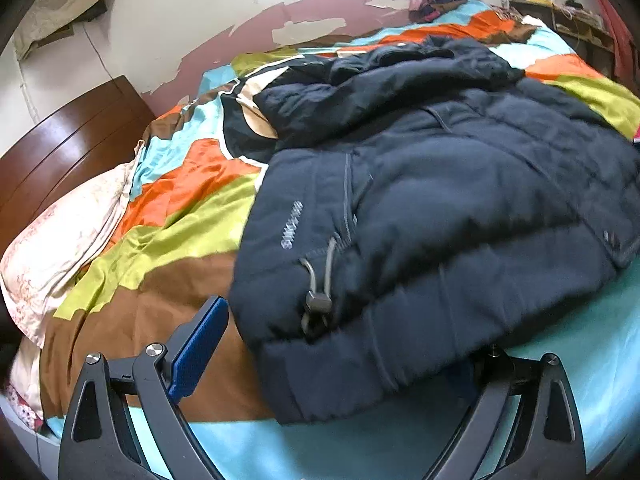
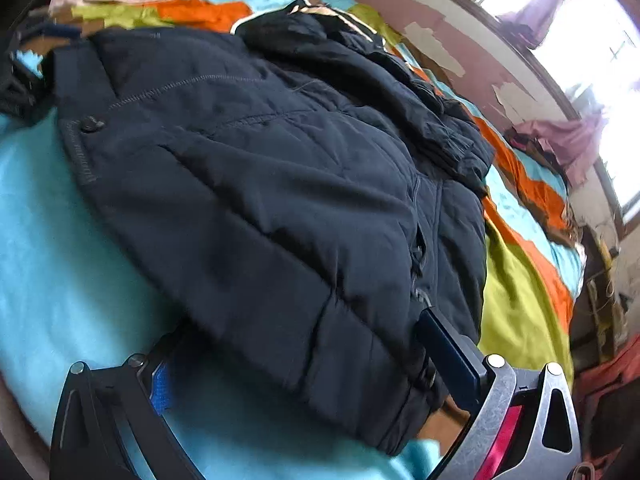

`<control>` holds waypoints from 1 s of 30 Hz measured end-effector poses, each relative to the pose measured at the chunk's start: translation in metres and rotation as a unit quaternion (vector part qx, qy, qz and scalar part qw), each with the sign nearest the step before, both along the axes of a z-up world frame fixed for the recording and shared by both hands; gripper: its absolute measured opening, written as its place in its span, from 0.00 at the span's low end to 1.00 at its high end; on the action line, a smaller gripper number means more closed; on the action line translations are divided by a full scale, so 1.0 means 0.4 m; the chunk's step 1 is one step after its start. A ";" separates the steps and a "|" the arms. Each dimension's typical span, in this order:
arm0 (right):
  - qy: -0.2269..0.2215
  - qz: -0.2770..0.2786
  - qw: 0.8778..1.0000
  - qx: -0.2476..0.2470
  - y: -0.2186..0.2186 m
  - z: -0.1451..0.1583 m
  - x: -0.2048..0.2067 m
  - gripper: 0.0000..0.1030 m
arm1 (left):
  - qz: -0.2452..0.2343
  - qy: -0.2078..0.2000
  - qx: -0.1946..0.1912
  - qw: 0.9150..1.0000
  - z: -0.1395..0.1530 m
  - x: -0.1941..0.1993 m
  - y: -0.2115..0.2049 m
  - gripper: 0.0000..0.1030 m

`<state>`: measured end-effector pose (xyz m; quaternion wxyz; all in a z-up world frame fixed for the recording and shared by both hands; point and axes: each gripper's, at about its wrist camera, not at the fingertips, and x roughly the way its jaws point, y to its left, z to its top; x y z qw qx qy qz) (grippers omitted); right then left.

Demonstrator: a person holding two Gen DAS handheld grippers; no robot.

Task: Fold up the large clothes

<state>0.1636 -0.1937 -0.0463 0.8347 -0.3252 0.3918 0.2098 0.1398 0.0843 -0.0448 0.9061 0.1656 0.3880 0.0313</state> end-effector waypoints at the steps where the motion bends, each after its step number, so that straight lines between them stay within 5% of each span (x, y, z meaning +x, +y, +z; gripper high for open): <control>1: -0.010 0.001 1.000 0.001 0.004 0.002 0.004 1.00 | 0.000 0.001 -0.004 1.000 0.010 0.004 0.004 0.91; 7: -0.053 -0.026 0.997 0.058 -0.012 0.079 0.054 1.00 | -0.034 0.001 -0.003 0.999 0.038 -0.017 0.002 0.91; 14: -0.026 -0.036 0.991 0.123 -0.028 0.164 0.128 1.00 | -0.083 -0.004 -0.037 0.996 0.053 -0.088 0.005 0.91; 19: 0.024 -0.059 0.980 0.188 -0.047 0.203 0.187 1.00 | -0.100 0.001 -0.019 0.995 0.024 -0.104 -0.034 0.91; 30: 0.081 -0.103 0.954 0.269 -0.057 0.248 0.272 1.00 | 0.010 -0.049 0.061 0.997 -0.062 -0.019 -0.127 0.91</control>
